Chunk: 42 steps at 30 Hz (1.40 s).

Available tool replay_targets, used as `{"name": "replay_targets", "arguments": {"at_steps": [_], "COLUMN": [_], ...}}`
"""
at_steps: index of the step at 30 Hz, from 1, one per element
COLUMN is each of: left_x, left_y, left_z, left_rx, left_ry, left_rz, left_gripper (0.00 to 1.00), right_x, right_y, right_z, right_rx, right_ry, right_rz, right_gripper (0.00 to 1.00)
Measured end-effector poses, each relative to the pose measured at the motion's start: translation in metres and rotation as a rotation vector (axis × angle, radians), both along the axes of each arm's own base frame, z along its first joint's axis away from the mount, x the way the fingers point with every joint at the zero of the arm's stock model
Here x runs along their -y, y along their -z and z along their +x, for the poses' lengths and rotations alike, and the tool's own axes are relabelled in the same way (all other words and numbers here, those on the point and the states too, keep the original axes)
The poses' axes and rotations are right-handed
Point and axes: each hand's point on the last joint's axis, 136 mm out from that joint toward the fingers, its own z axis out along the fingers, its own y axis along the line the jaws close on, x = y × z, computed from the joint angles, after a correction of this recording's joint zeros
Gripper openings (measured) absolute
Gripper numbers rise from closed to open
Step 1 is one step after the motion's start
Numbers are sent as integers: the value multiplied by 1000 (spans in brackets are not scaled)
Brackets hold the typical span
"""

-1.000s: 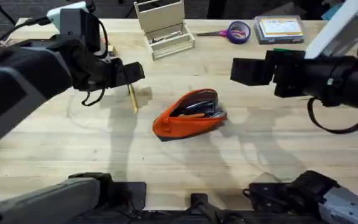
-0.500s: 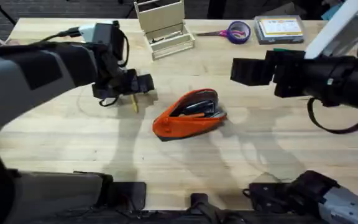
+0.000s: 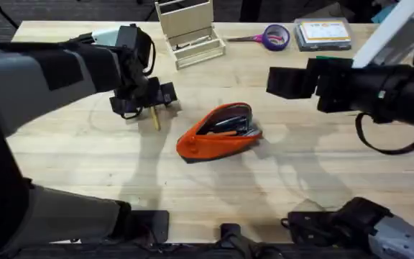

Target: Unzip the bag, pick up the pens from the table one at a time and place them inside, then zip the bag closed.

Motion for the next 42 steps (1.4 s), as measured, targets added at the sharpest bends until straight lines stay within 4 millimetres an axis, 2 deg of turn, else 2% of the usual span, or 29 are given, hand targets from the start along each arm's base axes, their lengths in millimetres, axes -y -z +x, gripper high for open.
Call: {"name": "replay_targets", "arguments": {"at_steps": [5, 8, 10, 15, 20, 34, 38, 42], "left_x": [-1, -1, -1, 0, 2, 2, 3, 4], "left_y": [0, 0, 0, 0, -1, -3, -5, -24], "left_z": [1, 2, 2, 2, 4, 4, 1, 8], "left_rx": [2, 2, 2, 2, 11, -16, -33, 13], "left_ry": [-14, -20, -20, -18, -20, -19, -7, 12], "left_rz": [5, 3, 0, -4, -19, -15, -13, -12], "left_gripper": [696, 490, 394, 301, 61, 45, 45, 44], "right_x": [0, 0, 0, 0, 0, 0, 2, 8], "right_y": [0, 0, 0, 0, 0, 0, -6, -14], "right_z": [0, 0, 0, 0, 0, 0, -3, -13], "right_rx": [0, 0, 0, 0, 0, 1, 30, 66], "right_ry": [0, 0, 0, 0, 0, -2, -21, -38], "right_rz": [0, 0, 0, 0, 0, -2, -13, -23], "right_gripper": [997, 998, 998, 998, 997, 998, 998, 998]}}
